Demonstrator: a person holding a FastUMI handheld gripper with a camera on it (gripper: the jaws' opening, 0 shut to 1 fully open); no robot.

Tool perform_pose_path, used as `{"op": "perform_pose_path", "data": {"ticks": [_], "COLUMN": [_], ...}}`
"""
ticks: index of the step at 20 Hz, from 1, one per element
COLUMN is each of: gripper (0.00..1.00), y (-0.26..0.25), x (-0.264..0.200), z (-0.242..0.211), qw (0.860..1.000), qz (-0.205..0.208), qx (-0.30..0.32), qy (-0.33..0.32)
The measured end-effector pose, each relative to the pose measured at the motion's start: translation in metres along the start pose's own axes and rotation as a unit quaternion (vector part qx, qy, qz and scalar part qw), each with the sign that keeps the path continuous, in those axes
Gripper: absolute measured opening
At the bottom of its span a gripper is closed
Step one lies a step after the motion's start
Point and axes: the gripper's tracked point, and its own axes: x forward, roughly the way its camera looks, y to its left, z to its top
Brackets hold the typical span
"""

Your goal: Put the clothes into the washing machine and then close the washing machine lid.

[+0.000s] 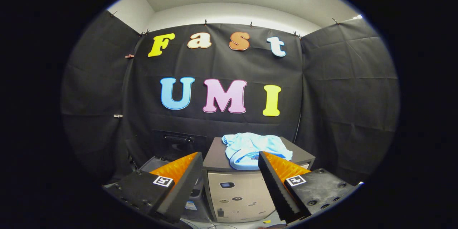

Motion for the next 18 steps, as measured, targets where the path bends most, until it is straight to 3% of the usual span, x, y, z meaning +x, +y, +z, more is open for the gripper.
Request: {"op": "perform_pose_path", "data": {"ticks": [10, 18], "gripper": [0.99, 0.99], "y": [-0.033, -0.076], "x": [0.127, 0.23], "z": [-0.004, -0.053], "qw": [0.996, 0.972], "qz": [-0.015, -0.04], "qx": [-0.019, 0.01], "qy": [0.09, 0.233]}}
